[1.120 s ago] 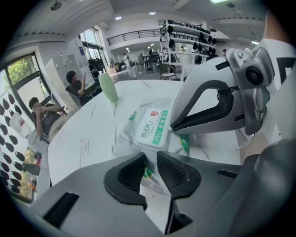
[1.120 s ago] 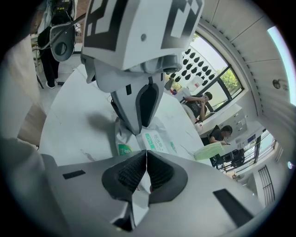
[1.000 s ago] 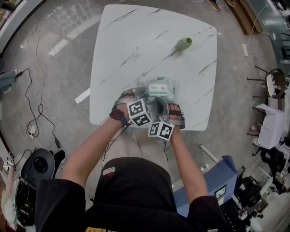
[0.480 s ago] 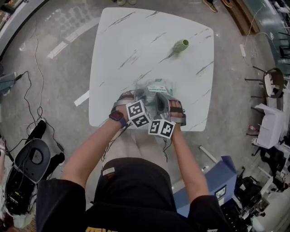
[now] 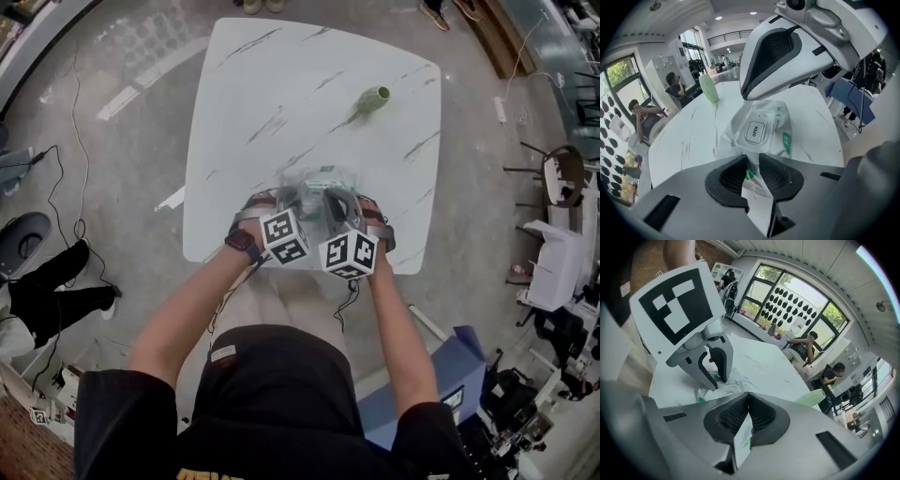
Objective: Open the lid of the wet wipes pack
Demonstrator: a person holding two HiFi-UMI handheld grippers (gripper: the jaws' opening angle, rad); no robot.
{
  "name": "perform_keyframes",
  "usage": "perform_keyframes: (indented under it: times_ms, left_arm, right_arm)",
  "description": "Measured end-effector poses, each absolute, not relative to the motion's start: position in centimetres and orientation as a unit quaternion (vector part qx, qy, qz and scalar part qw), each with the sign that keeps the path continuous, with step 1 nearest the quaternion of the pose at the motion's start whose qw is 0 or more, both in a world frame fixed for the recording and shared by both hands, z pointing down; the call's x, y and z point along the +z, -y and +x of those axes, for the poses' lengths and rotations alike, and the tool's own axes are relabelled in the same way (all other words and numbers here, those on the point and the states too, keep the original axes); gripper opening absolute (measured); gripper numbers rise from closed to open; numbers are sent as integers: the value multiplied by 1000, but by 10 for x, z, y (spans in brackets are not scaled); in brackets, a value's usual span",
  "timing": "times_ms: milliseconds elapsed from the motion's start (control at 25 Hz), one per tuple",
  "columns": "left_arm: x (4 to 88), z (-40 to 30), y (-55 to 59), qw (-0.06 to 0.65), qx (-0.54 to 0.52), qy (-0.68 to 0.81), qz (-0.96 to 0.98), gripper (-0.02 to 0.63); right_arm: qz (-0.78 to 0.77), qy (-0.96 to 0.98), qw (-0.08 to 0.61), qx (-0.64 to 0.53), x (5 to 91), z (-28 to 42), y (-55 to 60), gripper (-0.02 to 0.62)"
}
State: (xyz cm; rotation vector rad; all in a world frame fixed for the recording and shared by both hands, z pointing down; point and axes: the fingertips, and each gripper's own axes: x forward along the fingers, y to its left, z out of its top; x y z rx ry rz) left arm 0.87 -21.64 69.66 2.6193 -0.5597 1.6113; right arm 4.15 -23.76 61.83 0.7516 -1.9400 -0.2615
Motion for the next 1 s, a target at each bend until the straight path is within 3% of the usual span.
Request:
perform_keyframes:
  times_ms: [1000]
  left_arm:
    - [693,9,216,4,501,184,846,92]
  right_arm:
    - [294,853,431,-8,609,47,273,2]
